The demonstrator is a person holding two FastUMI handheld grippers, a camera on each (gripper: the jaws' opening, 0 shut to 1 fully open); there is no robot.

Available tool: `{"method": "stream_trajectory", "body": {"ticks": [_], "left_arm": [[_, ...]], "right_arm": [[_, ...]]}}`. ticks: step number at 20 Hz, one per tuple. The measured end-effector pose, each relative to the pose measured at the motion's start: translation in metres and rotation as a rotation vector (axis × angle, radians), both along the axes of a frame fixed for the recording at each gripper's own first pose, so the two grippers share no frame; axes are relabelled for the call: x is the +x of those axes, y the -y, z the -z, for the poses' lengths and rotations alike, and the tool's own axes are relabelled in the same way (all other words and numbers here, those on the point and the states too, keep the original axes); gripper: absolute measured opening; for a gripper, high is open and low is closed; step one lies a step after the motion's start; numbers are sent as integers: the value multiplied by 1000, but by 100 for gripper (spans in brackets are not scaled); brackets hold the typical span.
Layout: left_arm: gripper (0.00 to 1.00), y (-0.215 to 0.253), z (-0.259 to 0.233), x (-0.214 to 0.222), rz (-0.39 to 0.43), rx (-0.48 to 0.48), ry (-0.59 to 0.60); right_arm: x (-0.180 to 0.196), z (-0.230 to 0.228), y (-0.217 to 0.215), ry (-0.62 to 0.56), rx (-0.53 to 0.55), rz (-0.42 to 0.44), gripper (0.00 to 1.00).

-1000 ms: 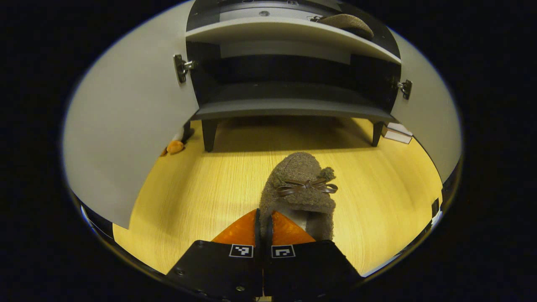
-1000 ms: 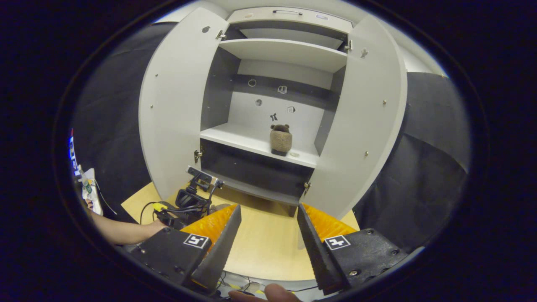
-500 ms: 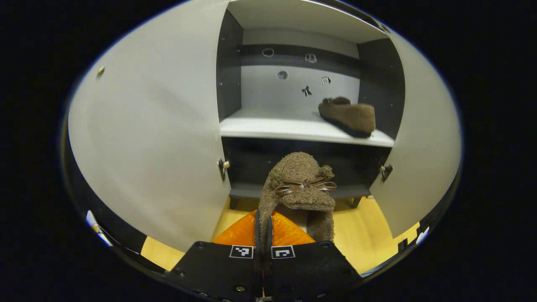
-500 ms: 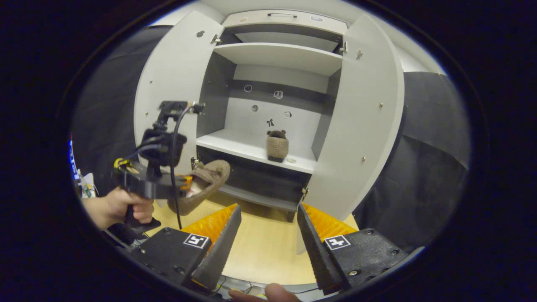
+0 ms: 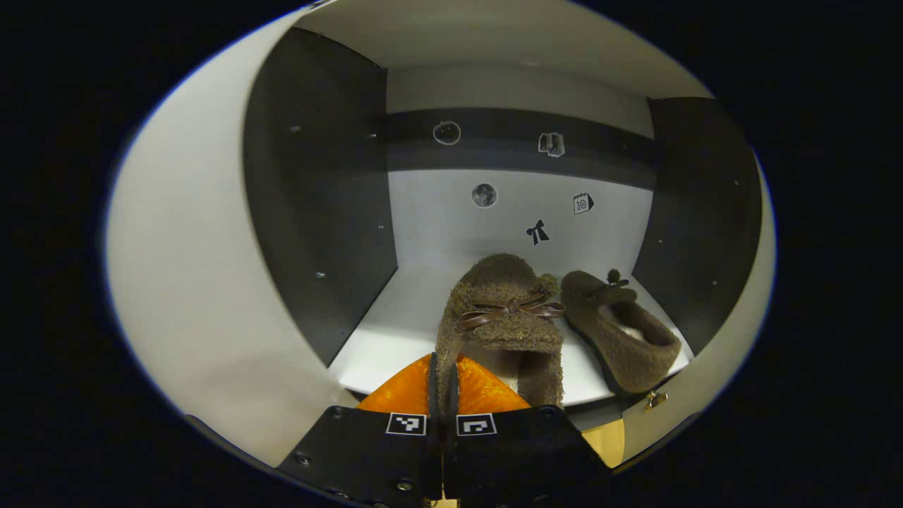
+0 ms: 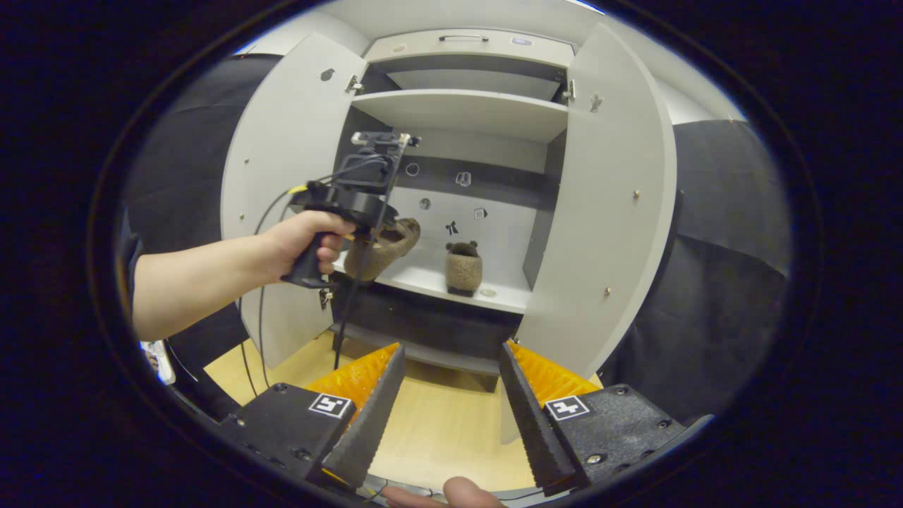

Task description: Grab one shoe with the right hand and put it into the shoe cabinet, grab the other shoe with the left hand and put it into the shoe cabinet; then close the right door with the right hand and the left door with the left hand.

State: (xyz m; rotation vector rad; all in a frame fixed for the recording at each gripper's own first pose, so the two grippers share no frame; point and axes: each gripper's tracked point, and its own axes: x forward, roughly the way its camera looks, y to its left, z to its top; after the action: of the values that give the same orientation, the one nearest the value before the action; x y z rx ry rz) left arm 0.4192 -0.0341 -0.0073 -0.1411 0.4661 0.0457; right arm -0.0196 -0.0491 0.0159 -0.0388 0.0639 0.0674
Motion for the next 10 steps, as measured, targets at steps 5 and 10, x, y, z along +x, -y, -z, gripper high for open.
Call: {"method": "stream_trajectory", "body": {"ticks": [5,10], "left_arm": [[1,-3,17,32,-34,16,-108],[23,-5,9,27,-14,-15,-75]], "right_arm": [[9,-2,37,-2,50,77,86],[16,-2,45,-4,48,92,86]]}}
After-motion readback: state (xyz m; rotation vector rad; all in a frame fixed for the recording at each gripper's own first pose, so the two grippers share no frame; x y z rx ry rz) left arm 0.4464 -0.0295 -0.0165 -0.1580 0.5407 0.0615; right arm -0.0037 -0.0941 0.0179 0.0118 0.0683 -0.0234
